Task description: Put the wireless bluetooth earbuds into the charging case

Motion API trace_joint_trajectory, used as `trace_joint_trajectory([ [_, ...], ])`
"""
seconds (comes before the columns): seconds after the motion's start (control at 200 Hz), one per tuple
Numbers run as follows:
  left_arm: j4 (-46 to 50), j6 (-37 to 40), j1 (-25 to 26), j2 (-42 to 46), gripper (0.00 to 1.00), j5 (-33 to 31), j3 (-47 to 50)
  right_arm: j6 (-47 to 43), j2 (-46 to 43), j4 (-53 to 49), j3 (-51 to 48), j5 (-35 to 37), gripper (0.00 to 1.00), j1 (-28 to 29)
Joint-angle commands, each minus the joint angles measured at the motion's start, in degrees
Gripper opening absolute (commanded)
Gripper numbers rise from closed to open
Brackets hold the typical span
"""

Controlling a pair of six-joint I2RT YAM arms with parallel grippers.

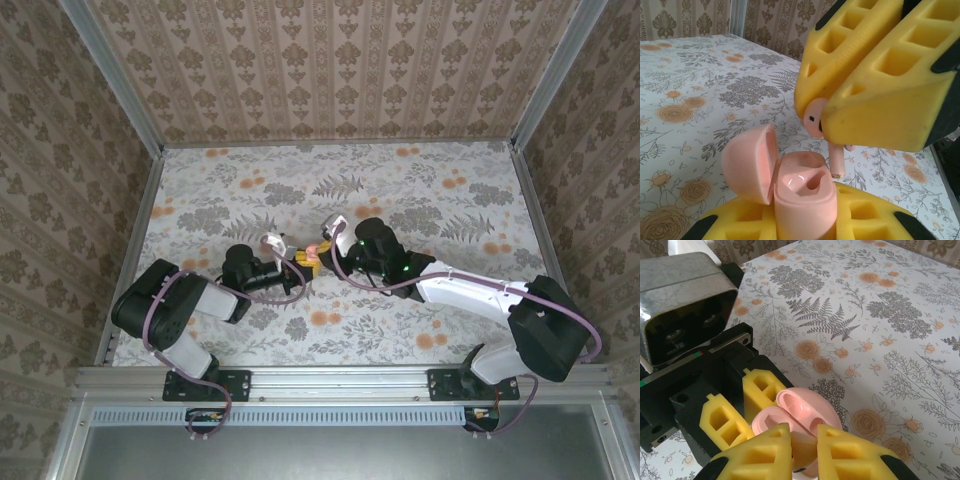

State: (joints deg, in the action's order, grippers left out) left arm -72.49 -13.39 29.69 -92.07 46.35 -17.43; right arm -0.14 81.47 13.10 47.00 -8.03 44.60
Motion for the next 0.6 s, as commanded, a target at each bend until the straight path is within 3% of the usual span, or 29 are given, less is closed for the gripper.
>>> trace_joint_trajectory([
  [0.0, -1.78, -1.05, 0.28, 1.27, 0.16, 1.99, -0.72, -1.55, 0.26, 0.43, 2.78, -1.11, 0.14, 0.51],
  [0.595, -1.74, -2.11, 0.37, 3.16, 0.16, 2.75, -0.59, -8.09, 0.6, -4.43, 5.06, 6.1, 0.15, 2.5],
])
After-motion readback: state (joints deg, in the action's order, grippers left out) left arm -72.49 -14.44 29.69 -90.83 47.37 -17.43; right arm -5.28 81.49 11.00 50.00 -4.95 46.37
